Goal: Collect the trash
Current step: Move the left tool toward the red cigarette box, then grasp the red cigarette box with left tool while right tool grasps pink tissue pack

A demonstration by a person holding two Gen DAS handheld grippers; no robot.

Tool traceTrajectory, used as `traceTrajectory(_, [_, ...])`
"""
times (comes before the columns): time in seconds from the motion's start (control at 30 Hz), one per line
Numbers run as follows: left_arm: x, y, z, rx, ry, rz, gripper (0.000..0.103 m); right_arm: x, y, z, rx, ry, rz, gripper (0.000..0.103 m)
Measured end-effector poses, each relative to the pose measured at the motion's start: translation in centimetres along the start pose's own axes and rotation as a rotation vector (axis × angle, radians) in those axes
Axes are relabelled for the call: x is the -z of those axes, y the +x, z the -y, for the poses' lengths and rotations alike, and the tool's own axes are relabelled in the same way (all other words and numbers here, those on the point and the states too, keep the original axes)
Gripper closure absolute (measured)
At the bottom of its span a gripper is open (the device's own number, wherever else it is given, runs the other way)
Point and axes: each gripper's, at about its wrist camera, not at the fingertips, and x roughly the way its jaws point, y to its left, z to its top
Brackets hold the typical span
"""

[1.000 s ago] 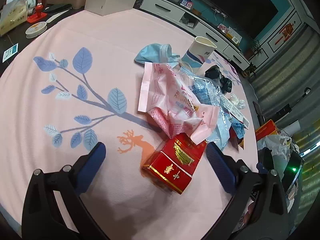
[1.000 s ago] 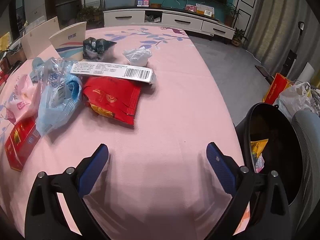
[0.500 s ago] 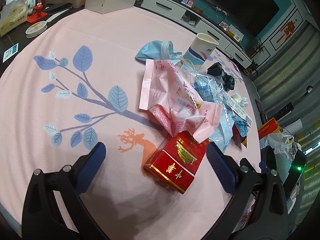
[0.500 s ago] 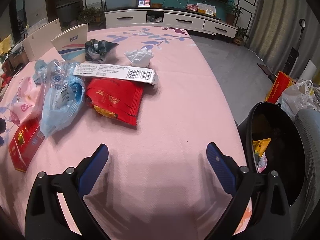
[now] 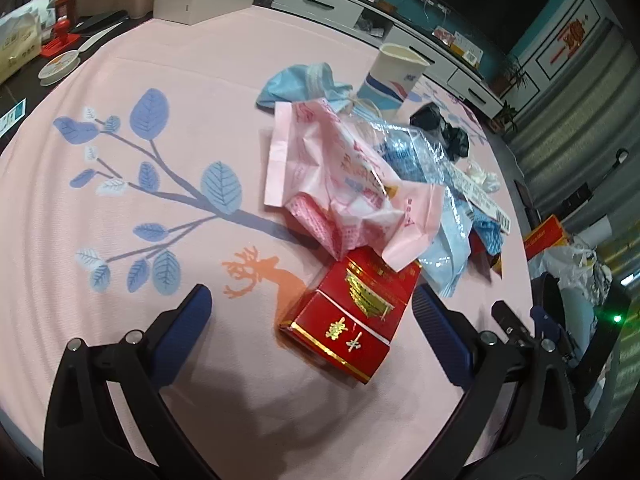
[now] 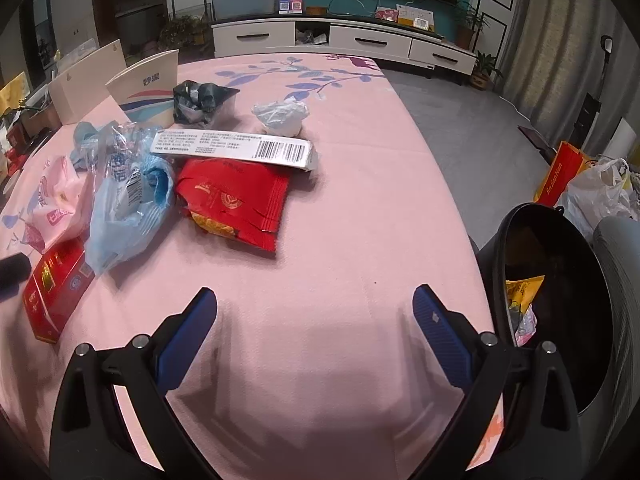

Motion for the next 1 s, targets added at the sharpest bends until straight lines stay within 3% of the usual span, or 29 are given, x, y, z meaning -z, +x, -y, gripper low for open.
traceTrajectory(0.37, [0.9, 1.7, 2.6, -0.043, 0.099, -0.018, 0.003, -0.1, -0.1, 0.3, -0.009, 0.007, -0.004, 0.006])
traceTrajectory(0.63, [1.1, 2.1, 3.6, -0.085, 0.156, 0.013, 0.005, -0.2, -0.1, 0.5, -0.013, 0.013, -0.002, 0.007])
traceTrajectory(0.8, [1.2, 1.9, 3.7, -0.094, 0.173, 0.031, 0.026, -0.2, -0.1, 0.5, -0.014, 0.014, -0.003, 0.007])
traceTrajectory(1.0, [1.3, 1.7, 3.8, -0.035, 0.17, 0.024, 0.038, -0.1, 0.0, 0.6, -0.013, 0.014, -0.007, 0.007])
